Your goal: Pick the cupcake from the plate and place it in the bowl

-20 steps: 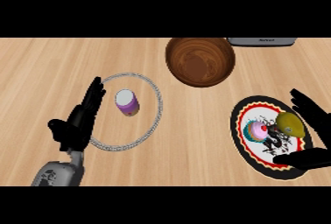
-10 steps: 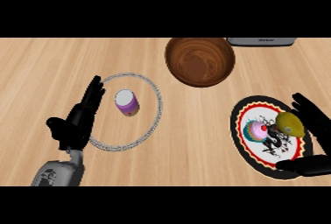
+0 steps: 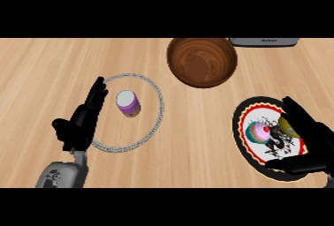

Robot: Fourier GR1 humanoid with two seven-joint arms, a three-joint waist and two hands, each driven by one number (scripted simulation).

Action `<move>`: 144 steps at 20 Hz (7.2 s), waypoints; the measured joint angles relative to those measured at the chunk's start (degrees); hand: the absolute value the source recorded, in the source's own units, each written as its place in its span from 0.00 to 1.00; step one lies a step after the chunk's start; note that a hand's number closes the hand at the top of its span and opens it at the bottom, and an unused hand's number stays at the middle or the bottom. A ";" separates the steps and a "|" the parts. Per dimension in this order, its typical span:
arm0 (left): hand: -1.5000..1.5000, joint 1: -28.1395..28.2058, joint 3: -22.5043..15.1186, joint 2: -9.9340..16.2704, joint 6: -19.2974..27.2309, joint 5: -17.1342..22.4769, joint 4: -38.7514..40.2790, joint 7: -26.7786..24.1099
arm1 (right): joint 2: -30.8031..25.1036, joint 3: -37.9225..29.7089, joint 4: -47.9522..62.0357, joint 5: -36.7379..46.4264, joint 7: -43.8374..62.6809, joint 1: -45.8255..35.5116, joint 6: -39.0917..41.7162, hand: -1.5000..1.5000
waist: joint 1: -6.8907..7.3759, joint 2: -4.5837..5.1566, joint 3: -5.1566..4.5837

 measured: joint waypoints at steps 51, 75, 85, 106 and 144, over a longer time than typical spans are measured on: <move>0.50 0.94 1.50 -3.40 -2.21 -3.35 -1.81 1.51 | 17.49 41.73 5.88 26.63 -15.92 -20.14 -15.09 1.00 | 0.44 -0.11 0.01; 0.50 0.63 2.68 -2.85 -3.67 -2.72 -2.39 2.24 | 17.59 25.67 4.26 33.85 16.43 -56.41 -16.14 1.00 | 0.66 0.06 -0.02; 0.50 0.89 2.62 -2.91 -3.78 -3.05 -2.40 1.53 | 10.33 21.65 23.99 41.62 6.80 -62.59 -15.01 1.00 | 1.04 0.29 -0.03; 0.50 -1.10 1.63 -4.11 -3.72 -3.84 -2.11 2.20 | 6.71 8.78 71.82 44.03 -22.66 -67.17 -25.41 0.00 | 2.57 1.02 0.04; 0.50 0.23 2.53 -3.97 -3.97 -3.96 -1.85 1.51 | -6.99 -12.84 79.04 19.68 -46.60 -62.81 5.40 0.00 | 1.19 0.43 0.04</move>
